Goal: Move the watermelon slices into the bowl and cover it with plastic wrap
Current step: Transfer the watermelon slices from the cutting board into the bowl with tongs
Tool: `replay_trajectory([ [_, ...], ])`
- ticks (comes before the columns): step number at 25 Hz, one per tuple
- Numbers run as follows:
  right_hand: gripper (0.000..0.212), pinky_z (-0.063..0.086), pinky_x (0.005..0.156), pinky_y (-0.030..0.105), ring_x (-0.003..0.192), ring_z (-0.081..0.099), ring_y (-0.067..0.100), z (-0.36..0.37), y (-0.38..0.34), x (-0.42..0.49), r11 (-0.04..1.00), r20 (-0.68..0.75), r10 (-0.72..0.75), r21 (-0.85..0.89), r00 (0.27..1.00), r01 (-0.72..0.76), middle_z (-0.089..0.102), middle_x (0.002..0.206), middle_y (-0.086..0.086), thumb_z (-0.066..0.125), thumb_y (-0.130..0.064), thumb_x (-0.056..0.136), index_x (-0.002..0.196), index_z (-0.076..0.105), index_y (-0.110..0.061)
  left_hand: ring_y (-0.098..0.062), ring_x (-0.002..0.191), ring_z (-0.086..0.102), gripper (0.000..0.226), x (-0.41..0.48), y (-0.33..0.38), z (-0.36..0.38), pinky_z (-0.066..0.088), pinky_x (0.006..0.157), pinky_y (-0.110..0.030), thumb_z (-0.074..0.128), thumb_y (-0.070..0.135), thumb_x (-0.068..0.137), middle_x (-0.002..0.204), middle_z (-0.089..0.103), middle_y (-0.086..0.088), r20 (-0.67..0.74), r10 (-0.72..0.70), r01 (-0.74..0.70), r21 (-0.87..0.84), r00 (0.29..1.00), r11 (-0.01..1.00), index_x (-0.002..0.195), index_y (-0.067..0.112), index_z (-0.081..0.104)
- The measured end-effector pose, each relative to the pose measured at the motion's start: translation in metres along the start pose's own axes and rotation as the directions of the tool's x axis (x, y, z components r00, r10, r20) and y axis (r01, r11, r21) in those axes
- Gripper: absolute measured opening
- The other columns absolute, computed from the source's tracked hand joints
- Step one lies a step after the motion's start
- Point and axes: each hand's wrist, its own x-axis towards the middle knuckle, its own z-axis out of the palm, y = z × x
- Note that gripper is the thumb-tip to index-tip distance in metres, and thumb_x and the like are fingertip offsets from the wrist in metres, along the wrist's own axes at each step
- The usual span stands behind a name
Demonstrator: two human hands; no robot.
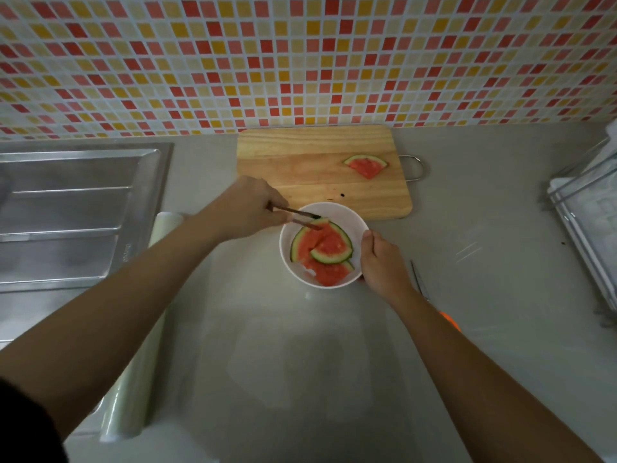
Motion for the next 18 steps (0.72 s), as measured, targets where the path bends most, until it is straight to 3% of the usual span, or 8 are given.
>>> replay_trajectory([
  [3, 0.035, 0.037, 0.063, 0.030, 0.065, 0.051, 0.022, 0.001, 0.001, 0.000, 1.000, -0.012, 0.004, 0.007, 1.000, -0.004, 0.051, 0.066, -0.002, 0.029, -0.028, 0.099, 0.087, 0.055, -0.009, -0.029, 0.085, 0.062, 0.034, -0.003, 0.006, 0.002, 0.045, 0.071, -0.032, 0.058, 0.038, 0.087, 0.087, 0.071, -0.013, -0.051, 0.078, -0.063, 0.240, 0.996, 0.969, 0.110, 0.014, 0.068],
  [5, 0.034, 0.035, 0.062, 0.028, 0.063, 0.048, 0.019, 0.001, 0.001, -0.001, 1.000, -0.018, 0.002, -0.013, 1.000, -0.003, 0.048, 0.062, -0.007, 0.028, -0.028, 0.099, 0.087, 0.055, -0.009, -0.029, 0.082, 0.063, 0.035, -0.008, 0.004, -0.004, 0.046, 0.071, -0.032, 0.059, 0.038, 0.087, 0.086, 0.071, -0.012, -0.079, 0.108, -0.086, 0.242, 0.991, 0.966, 0.109, 0.013, 0.068],
  [8, 0.035, 0.034, 0.063, 0.027, 0.065, 0.048, 0.020, 0.002, 0.001, -0.001, 1.000, -0.015, 0.013, -0.021, 1.000, -0.013, 0.047, 0.065, -0.005, 0.028, -0.029, 0.100, 0.088, 0.054, -0.009, -0.020, 0.076, 0.062, 0.032, -0.013, -0.005, -0.016, 0.043, 0.072, -0.026, 0.062, 0.037, 0.085, 0.079, 0.064, 0.001, -0.147, 0.060, -0.057, 0.021, 0.987, 0.998, 0.111, 0.018, 0.064],
  [11, 0.036, 0.035, 0.066, 0.028, 0.073, 0.053, 0.025, 0.002, -0.001, -0.003, 0.999, -0.025, 0.031, -0.019, 0.999, -0.032, 0.053, 0.076, 0.004, 0.028, -0.028, 0.100, 0.092, 0.057, -0.007, -0.015, 0.069, 0.054, 0.016, 0.001, -0.012, -0.015, 0.038, 0.066, -0.019, 0.050, 0.039, 0.092, 0.075, 0.058, 0.002, -0.173, -0.069, 0.035, -0.194, 0.983, 0.980, 0.098, 0.026, 0.057],
  [14, 0.037, 0.036, 0.068, 0.028, 0.082, 0.059, 0.031, 0.003, -0.002, -0.004, 0.999, -0.031, 0.037, -0.021, 0.999, -0.037, 0.062, 0.086, 0.014, 0.029, -0.028, 0.100, 0.095, 0.058, -0.005, -0.019, 0.071, 0.051, 0.032, 0.031, -0.013, -0.002, 0.037, 0.066, -0.024, 0.037, 0.041, 0.097, 0.074, 0.055, -0.004, -0.178, -0.186, 0.103, -0.394, 0.966, 0.913, 0.090, 0.018, 0.058],
  [16, 0.038, 0.037, 0.067, 0.027, 0.083, 0.060, 0.032, 0.002, -0.002, -0.004, 0.999, -0.032, 0.030, -0.020, 0.999, -0.030, 0.065, 0.091, 0.019, 0.029, -0.028, 0.100, 0.095, 0.058, -0.004, -0.020, 0.071, 0.049, 0.032, 0.052, -0.012, 0.005, 0.036, 0.066, -0.029, 0.039, 0.039, 0.097, 0.075, 0.055, -0.004, -0.172, -0.186, 0.106, -0.392, 0.967, 0.914, 0.090, 0.017, 0.061],
  [18, 0.037, 0.039, 0.066, 0.028, 0.081, 0.061, 0.033, 0.000, -0.003, -0.005, 1.000, -0.035, 0.011, -0.021, 0.999, -0.011, 0.065, 0.088, 0.019, 0.030, -0.026, 0.100, 0.096, 0.058, -0.003, -0.016, 0.066, 0.050, 0.028, 0.072, -0.010, 0.010, 0.038, 0.061, -0.025, 0.046, 0.036, 0.095, 0.079, 0.060, -0.002, -0.146, -0.182, 0.122, -0.351, 0.972, 0.928, 0.099, 0.019, 0.068],
])
